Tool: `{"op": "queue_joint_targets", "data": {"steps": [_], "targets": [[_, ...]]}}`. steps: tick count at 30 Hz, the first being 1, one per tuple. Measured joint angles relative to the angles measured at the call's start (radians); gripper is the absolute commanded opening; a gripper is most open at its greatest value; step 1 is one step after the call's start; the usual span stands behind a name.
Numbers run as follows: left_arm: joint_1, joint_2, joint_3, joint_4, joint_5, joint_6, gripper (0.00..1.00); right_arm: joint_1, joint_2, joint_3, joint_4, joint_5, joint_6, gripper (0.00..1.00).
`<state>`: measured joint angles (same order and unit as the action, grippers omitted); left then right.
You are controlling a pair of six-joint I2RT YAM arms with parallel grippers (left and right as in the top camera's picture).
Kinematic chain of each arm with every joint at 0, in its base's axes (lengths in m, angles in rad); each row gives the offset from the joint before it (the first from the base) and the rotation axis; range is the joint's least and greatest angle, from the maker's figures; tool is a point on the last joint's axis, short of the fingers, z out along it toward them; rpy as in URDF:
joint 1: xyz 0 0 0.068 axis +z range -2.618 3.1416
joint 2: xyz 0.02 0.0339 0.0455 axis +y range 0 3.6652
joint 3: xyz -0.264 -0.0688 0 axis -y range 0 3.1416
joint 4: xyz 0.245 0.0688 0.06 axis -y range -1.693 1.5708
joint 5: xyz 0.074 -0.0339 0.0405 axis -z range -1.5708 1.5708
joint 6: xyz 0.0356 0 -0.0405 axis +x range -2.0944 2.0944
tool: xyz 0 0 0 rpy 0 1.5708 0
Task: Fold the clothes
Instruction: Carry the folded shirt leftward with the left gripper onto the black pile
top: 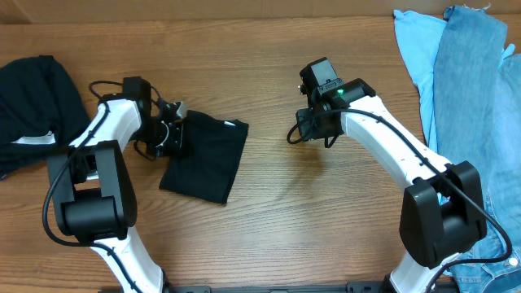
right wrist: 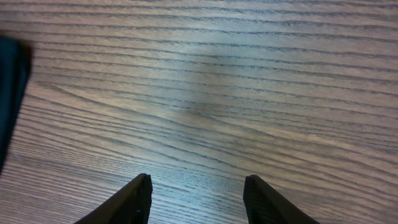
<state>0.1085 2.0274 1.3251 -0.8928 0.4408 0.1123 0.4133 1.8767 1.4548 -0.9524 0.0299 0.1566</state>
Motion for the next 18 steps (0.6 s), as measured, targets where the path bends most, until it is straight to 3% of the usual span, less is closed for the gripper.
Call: {"op": "queue_joint_targets", "data": {"steps": [2,3,7,9,16,18], "targets": [[0.005,0.000,0.002,-0.002,-0.035,-0.130,0.11,0.000,0.000,0.000,0.000,0.000,0.000,0.52],[0.005,0.000,0.004,-0.001,-0.045,-0.186,0.47,0.000,0.000,0.000,-0.001,0.000,0.000,0.52],[0.003,0.000,0.008,-0.002,-0.063,-0.267,0.78,0.000,0.000,0.000,-0.002,0.000,0.001,0.52],[0.003,-0.002,0.023,0.003,-0.066,-0.289,0.86,0.000,0.000,0.000,-0.004,-0.001,0.007,0.52],[0.000,-0.003,0.031,0.054,-0.069,-0.268,0.82,0.000,0.000,0.000,-0.006,-0.005,0.008,0.52],[-0.004,-0.003,0.031,0.055,-0.070,-0.243,0.86,0.000,0.000,0.000,-0.009,-0.004,0.008,0.52]]}}
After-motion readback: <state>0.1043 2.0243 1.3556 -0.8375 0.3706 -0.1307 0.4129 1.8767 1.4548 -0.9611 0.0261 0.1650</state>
